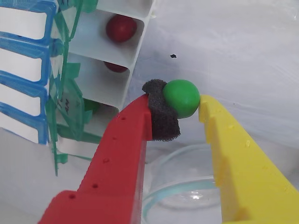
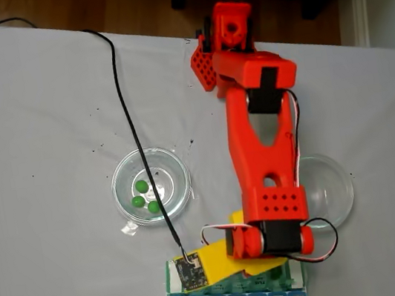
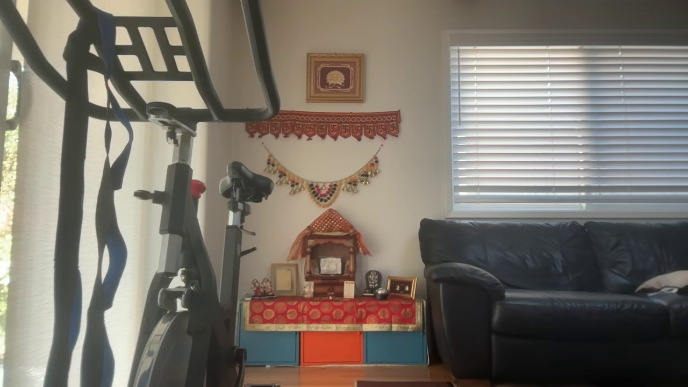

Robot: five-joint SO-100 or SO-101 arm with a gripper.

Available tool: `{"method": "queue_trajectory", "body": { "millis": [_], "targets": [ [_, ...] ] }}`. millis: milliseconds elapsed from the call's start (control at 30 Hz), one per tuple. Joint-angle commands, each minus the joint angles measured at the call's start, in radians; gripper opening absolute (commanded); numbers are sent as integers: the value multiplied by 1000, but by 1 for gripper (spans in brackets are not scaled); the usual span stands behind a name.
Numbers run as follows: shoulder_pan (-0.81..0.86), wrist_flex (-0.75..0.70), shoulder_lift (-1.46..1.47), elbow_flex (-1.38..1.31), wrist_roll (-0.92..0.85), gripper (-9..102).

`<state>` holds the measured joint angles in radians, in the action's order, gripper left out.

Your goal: Sort medicines into box.

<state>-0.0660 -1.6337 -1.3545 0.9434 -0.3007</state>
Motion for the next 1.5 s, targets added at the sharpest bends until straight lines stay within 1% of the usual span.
{"method": "queue_trajectory", "body": {
  "millis": [0,267,600,733,867,1033,1167,1467],
  "targets": [
    [-32,-17,-17,-120,5,1],
    [-48,-8,-6,-132,25,1],
    [-57,-11,77,-232,54,1],
    [-57,12,84,-247,80,1],
    [-57,66,84,-238,123,1],
    [-58,193,69,-176,210,1],
    [-63,230,60,-141,244,1],
    [-100,391,-67,130,284,1]
  ]
}}
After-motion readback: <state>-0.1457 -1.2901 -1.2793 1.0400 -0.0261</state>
